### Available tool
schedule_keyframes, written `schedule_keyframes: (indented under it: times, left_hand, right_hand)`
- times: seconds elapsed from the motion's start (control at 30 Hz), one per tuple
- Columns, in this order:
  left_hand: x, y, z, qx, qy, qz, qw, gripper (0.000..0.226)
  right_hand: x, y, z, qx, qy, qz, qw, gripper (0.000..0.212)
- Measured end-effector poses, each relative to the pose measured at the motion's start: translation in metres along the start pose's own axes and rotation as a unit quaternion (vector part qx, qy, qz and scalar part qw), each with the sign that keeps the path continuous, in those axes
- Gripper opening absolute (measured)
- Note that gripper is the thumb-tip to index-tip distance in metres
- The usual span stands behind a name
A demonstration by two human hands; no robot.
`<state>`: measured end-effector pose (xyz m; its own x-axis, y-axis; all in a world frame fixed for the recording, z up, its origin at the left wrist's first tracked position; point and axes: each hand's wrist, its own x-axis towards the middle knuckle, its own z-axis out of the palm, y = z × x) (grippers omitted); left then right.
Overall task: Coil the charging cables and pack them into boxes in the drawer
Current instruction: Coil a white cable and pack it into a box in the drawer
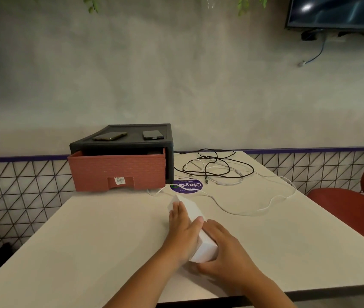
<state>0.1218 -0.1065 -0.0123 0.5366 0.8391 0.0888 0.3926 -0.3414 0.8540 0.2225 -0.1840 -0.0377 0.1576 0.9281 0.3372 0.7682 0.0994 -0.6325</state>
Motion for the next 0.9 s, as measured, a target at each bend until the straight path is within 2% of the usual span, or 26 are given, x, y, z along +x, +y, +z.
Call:
schedule_keyframes:
  times: [0.07, 0.13, 0.33, 0.5, 0.73, 0.83, 0.9]
  left_hand:
    - [0.004, -0.002, -0.001, -0.018, -0.002, -0.001, 1.000, 0.063]
    - [0.009, -0.002, -0.004, -0.009, -0.023, -0.023, 0.999, 0.060]
    - [0.029, -0.004, -0.007, -0.009, -0.030, -0.067, 0.997, 0.057]
    - [0.041, -0.014, 0.004, -0.063, -0.012, -0.088, 0.994, 0.058]
    - [0.069, -0.026, 0.006, -0.079, -0.009, -0.091, 0.993, 0.059]
    - [0.077, -0.031, 0.002, -0.076, -0.030, -0.090, 0.993, 0.059]
    - [0.081, -0.036, -0.006, -0.121, -0.058, -0.088, 0.987, 0.058]
  right_hand:
    - [0.007, 0.003, 0.000, -0.010, -0.027, 0.025, 0.999, 0.091]
    - [0.014, 0.008, 0.000, -0.019, -0.044, 0.033, 0.998, 0.096]
    - [0.035, 0.015, -0.005, -0.075, -0.106, 0.073, 0.989, 0.095]
    - [0.057, 0.025, -0.006, -0.137, -0.143, 0.096, 0.976, 0.088]
    - [0.076, 0.031, -0.004, -0.148, -0.143, 0.107, 0.973, 0.088]
    - [0.081, 0.031, -0.005, -0.145, -0.143, 0.116, 0.972, 0.089]
    - [0.084, 0.030, -0.009, -0.136, -0.148, 0.127, 0.971, 0.090]
